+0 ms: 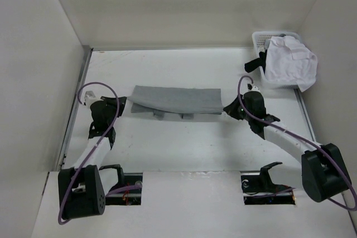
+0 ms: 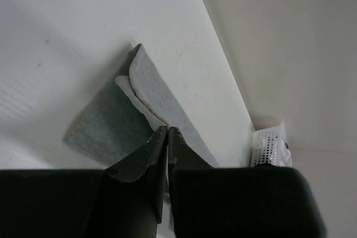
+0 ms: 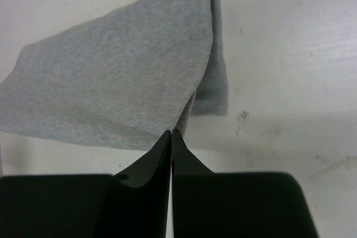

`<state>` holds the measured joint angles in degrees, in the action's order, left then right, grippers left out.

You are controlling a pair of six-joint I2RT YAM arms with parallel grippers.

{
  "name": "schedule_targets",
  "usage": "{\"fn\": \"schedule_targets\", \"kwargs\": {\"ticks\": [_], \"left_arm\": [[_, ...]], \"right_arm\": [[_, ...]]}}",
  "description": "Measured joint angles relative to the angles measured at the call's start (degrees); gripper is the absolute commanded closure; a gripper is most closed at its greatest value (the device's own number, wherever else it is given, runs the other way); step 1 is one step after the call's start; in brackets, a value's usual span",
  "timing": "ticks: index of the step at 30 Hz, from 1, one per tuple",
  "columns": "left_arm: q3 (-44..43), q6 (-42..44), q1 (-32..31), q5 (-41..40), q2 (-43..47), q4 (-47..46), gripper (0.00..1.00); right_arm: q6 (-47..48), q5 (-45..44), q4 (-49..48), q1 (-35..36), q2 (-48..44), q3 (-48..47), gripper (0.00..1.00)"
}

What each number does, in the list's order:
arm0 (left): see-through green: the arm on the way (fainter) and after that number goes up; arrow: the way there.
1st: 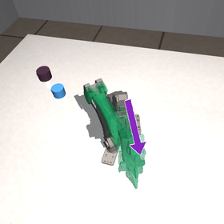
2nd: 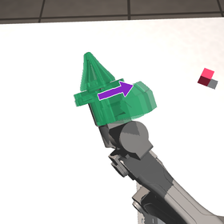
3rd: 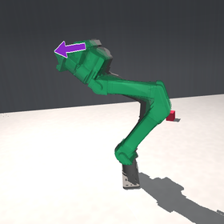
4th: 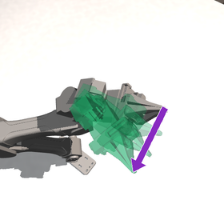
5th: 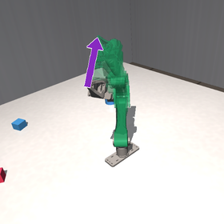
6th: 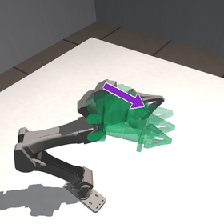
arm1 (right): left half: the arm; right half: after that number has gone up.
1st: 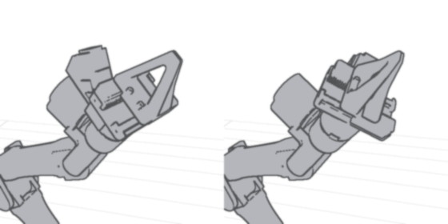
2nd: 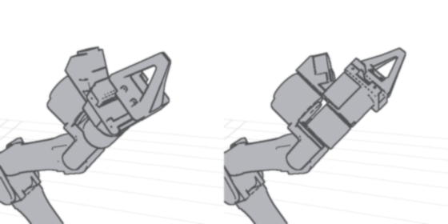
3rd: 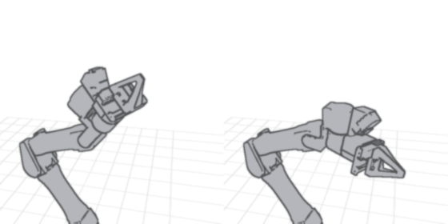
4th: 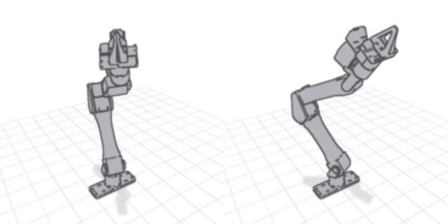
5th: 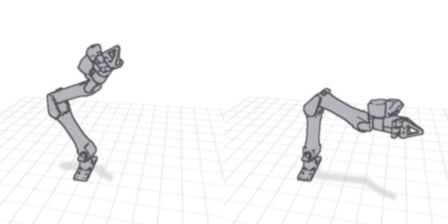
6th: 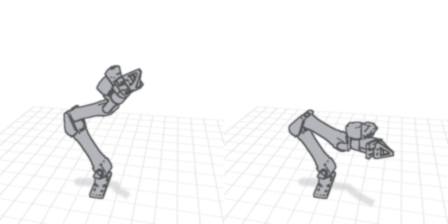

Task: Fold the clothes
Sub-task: Fold the tank top

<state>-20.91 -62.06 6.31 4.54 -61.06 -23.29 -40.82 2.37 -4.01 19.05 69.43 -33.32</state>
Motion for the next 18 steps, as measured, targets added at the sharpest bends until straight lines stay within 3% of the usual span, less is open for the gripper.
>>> {"fn": "schedule_targets", "kwargs": {"ticks": [3, 7, 12, 14, 18], "left_arm": [[4.17, 0.17, 1.01, 1.36, 2.4, 0.61, 0.93], [8.81, 0.55, 4.94, 2.75, 2.69, 2.62, 0.73], [10.36, 0.13, 8.11, 3.43, 6.29, 5.49, 0.75], [9.38, 0.2, 3.85, 1.77, 8.41, 5.99, 0.75], [2.03, 1.27, -13.16, -3.17, 3.93, 5.49, 0.75]], "right_arm": [[-1.16, -0.83, -0.07, 0.55, -0.68, 4.04, 0.87], [-2.84, -1.44, 0.24, 0.55, -0.66, 8.15, 0.59], [-3.52, -1.99, 0.48, -0.15, -3.17, 9.46, 0.45], [-3.34, -1.68, 0.07, -0.85, -2.62, 8.33, 0.42], [-2.71, 0.15, -1.97, -1.9, 5.64, 2.36, 0.41]]}}
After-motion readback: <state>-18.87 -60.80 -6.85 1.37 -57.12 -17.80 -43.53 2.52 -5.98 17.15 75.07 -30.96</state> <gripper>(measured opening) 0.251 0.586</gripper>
